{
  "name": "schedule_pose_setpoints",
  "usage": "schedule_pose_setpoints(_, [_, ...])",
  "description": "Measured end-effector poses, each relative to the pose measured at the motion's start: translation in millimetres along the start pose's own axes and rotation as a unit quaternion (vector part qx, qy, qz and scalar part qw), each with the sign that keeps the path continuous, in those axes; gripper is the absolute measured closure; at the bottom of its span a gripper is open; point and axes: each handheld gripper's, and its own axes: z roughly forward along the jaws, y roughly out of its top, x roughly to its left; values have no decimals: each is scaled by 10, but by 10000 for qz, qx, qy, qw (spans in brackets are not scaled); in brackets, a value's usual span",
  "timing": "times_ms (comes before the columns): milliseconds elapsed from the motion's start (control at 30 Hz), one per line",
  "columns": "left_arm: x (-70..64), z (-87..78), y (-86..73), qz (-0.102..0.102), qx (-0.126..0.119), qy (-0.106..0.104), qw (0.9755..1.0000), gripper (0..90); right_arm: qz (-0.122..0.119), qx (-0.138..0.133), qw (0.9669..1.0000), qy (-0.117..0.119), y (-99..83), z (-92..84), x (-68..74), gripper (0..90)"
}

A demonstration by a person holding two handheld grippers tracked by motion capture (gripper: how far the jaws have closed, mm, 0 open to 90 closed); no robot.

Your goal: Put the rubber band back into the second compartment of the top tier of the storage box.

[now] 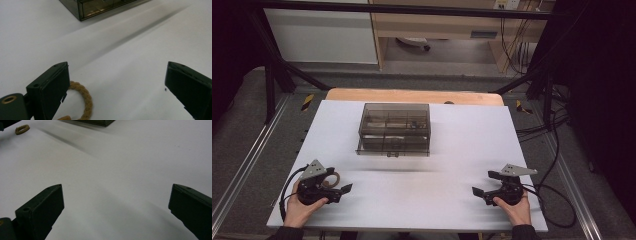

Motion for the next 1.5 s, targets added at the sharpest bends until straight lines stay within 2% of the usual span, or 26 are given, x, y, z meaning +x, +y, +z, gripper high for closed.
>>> schedule_pose_setpoints(1067, [174,-126,-18,-228,132,346,9991,55,0,71,10000,-7,-3,12,2,7])
schedule_pose_setpoints(1233, [218,-155,-22,-321,138,414,9985,59,2,80,10000,-4,-2,12,1,7])
schedule_pose_setpoints(1500, [318,-203,-48,-490,225,668,9963,81,1,88,10000,-8,-2,12,-1,7])
